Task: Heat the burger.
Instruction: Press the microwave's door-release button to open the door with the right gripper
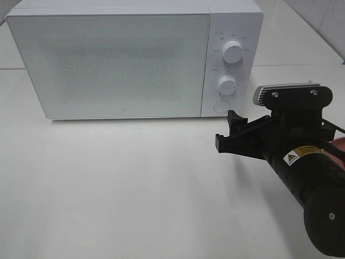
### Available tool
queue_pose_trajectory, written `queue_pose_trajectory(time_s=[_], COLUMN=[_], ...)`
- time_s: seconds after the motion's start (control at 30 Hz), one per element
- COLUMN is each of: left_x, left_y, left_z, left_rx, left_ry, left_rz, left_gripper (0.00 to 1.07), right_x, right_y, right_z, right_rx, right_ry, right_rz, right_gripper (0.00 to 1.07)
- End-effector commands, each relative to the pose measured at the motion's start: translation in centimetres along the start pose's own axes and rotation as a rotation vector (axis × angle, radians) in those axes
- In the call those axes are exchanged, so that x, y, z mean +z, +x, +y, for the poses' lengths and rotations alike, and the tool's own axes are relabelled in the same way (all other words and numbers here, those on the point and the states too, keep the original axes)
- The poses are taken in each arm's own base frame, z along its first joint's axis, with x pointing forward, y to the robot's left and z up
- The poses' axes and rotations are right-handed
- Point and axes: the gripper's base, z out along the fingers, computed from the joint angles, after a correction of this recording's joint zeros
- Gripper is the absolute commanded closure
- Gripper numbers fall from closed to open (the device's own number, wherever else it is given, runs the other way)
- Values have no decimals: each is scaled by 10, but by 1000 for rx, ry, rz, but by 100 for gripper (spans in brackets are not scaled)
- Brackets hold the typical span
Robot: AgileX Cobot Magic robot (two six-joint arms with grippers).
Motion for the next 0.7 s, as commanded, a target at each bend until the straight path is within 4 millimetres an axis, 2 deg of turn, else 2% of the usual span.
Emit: queue_pose_trajectory(time_s=[0.03, 0.1, 0.17, 0.2, 0.23, 0.27, 0.33, 0.37, 0.43, 0.5, 0.53, 0.57, 0.63, 0.7], left_x=[-2, -2, -2, -2, -2, -2, -2, -2, -2, -2, -2, -2, -2, -2], left_y=[1, 1, 1, 1, 1, 1, 1, 1, 1, 1, 1, 1, 1, 1], left_z=[-1, -1, -1, -1, -1, -1, -1, -1, -1, -1, -1, -1, -1, -1], left_rx=[-4, -4, -4, -4, -4, -4, -4, -4, -4, -4, -4, -4, -4, -4], left_ry=[8, 8, 8, 8, 8, 8, 8, 8, 8, 8, 8, 8, 8, 8], left_rz=[-31, -31, -31, -31, -31, -31, -31, -31, -31, -31, -31, -31, -31, -31], left_gripper=[7, 7, 7, 7, 7, 7, 7, 7, 7, 7, 7, 7, 7, 7], right_x=[1, 1, 1, 1, 1, 1, 1, 1, 1, 1, 1, 1, 1, 1], right_y=[-8, -8, -8, -8, -8, -8, -8, -8, -8, -8, -8, -8, -8, -8], right_z=[0, 0, 0, 0, 0, 0, 0, 0, 0, 0, 0, 0, 0, 0], right_rx=[43, 71, 180, 180, 267, 267, 433, 433, 658, 727, 867, 867, 1056, 1105], right_ry=[11, 10, 6, 6, 2, 2, -5, -5, -14, -17, -23, -23, -30, -31], right_rz=[-78, -79, -79, -79, -79, -79, -80, -80, -79, -79, -79, -79, -74, -71], right_gripper=[33, 34, 37, 37, 40, 40, 47, 47, 58, 61, 67, 67, 75, 78])
